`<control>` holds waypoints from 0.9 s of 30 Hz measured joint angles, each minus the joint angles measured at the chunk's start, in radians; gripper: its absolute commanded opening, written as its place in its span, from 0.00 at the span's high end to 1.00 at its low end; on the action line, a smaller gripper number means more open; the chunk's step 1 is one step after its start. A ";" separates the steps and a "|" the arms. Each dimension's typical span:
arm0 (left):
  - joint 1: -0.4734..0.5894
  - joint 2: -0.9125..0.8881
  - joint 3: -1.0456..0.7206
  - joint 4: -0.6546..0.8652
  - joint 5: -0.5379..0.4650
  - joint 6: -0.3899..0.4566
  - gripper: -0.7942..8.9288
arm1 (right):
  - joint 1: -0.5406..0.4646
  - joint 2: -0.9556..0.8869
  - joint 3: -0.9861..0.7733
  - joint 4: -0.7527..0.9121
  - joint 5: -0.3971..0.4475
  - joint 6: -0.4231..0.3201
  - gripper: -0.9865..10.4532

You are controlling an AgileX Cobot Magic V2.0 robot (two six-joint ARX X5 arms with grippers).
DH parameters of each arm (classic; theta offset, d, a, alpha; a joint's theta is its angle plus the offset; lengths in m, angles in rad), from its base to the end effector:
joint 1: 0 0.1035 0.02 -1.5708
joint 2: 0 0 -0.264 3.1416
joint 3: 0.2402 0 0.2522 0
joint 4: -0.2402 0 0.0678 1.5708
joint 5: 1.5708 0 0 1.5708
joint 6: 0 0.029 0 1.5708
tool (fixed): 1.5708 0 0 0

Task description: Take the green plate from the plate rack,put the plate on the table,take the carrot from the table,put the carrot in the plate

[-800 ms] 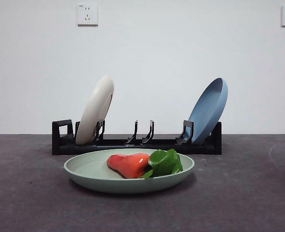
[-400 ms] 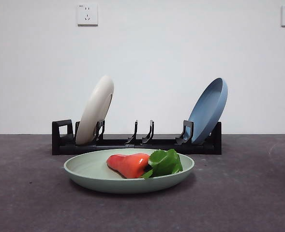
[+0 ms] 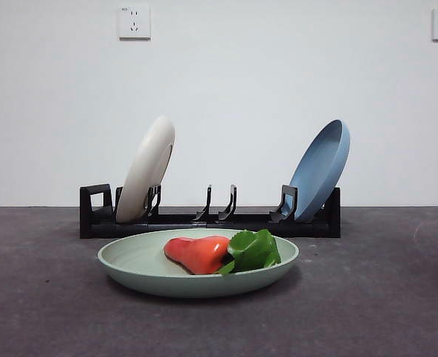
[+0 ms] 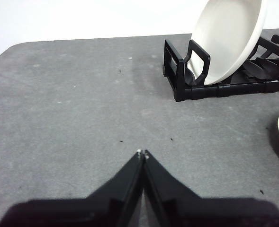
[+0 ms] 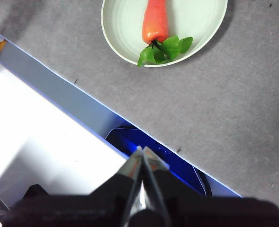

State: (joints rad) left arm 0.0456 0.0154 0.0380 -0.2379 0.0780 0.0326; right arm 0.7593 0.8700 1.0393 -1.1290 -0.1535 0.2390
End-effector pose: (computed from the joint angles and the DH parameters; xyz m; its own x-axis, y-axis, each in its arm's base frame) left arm 0.0941 0.0020 0.1524 0.9765 -0.0334 -0.2130 0.0375 0.9992 0.0152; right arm 0.0959 0.0972 0.3267 0.3060 0.5012 -0.8094 -0.5822 0.7712 0.2575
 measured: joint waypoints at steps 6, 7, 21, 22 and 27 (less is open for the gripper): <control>0.000 0.000 0.000 0.000 0.000 0.000 0.92 | -0.068 -0.043 0.000 0.020 0.000 -0.066 0.91; 0.000 0.000 0.000 0.000 0.000 0.000 0.92 | -0.097 -0.058 0.000 0.046 -0.001 -0.088 0.91; 0.000 0.000 0.000 0.000 0.000 0.000 0.92 | -0.595 -0.409 -0.390 0.699 -0.003 -0.188 0.91; 0.000 0.000 0.000 0.000 0.001 0.000 0.92 | -0.610 -0.444 -0.451 0.761 -0.003 -0.192 0.91; 0.000 0.000 0.000 0.000 0.000 0.000 0.92 | -0.655 -0.585 -0.692 0.976 0.000 -0.199 0.91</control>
State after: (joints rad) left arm 0.0456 0.0154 0.0380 -0.2379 0.0784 0.0326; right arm 0.1043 0.2848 0.3477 -0.1528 -0.1532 0.0399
